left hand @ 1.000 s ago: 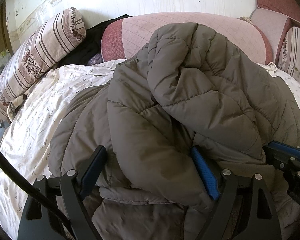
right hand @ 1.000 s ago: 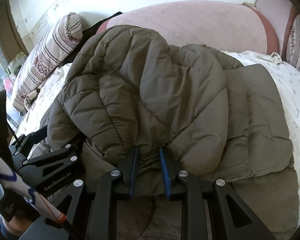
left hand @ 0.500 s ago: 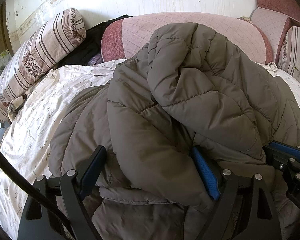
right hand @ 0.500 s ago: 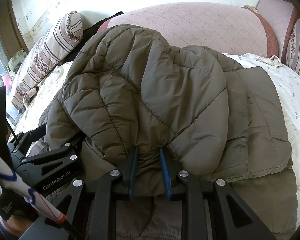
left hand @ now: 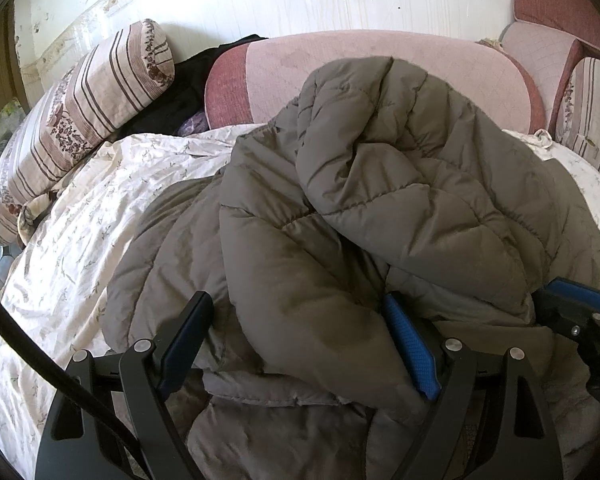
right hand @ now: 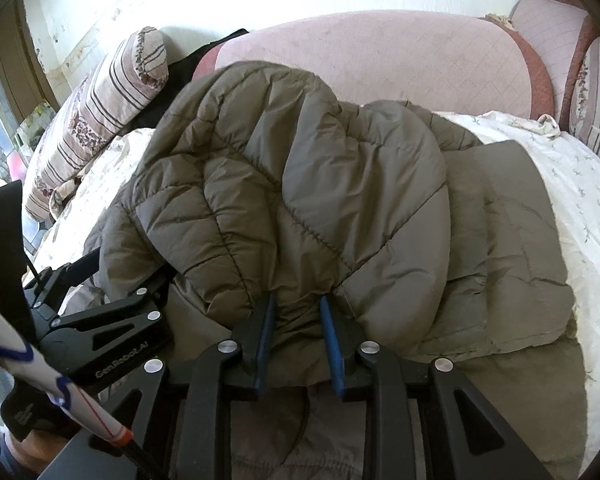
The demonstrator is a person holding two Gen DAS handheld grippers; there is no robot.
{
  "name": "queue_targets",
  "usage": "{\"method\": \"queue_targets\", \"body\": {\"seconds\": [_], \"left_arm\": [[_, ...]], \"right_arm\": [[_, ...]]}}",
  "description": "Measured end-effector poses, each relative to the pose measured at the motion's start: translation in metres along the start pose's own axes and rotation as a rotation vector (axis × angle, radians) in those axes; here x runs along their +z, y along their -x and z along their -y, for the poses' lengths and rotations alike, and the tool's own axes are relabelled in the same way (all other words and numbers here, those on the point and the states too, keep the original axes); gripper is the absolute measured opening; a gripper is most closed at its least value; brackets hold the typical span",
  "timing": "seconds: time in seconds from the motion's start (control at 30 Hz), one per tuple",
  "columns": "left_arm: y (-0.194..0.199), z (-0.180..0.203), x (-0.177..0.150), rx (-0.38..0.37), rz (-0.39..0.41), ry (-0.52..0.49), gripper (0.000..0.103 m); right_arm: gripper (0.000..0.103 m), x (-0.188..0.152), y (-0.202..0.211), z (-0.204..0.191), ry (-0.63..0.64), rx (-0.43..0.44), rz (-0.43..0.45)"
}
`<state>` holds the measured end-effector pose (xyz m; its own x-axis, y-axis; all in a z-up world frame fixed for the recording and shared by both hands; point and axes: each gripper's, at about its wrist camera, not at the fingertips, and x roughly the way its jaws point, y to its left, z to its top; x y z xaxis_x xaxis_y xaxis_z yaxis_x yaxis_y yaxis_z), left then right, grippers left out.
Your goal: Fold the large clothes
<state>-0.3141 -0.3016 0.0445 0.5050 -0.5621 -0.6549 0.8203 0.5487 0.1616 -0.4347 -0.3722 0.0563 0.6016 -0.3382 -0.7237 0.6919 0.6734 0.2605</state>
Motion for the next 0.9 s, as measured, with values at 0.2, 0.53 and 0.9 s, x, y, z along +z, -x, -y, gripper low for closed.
{"method": "queue_targets", "body": {"seconds": [0.2, 0.53, 0.9], "left_arm": [[0.024, -0.004, 0.005, -0.005, 0.029, 0.017, 0.086], [0.108, -0.017, -0.01, 0.005, 0.149, 0.024, 0.086], [0.199, -0.015, -0.121, 0.021, 0.08, 0.011, 0.086]], "right_arm": [[0.041, 0.001, 0.028, -0.002, 0.007, -0.021, 0.048], [0.041, -0.025, 0.096, -0.028, 0.13, -0.145, 0.131], [0.05, -0.111, 0.172, -0.052, 0.173, -0.226, 0.149]]}}
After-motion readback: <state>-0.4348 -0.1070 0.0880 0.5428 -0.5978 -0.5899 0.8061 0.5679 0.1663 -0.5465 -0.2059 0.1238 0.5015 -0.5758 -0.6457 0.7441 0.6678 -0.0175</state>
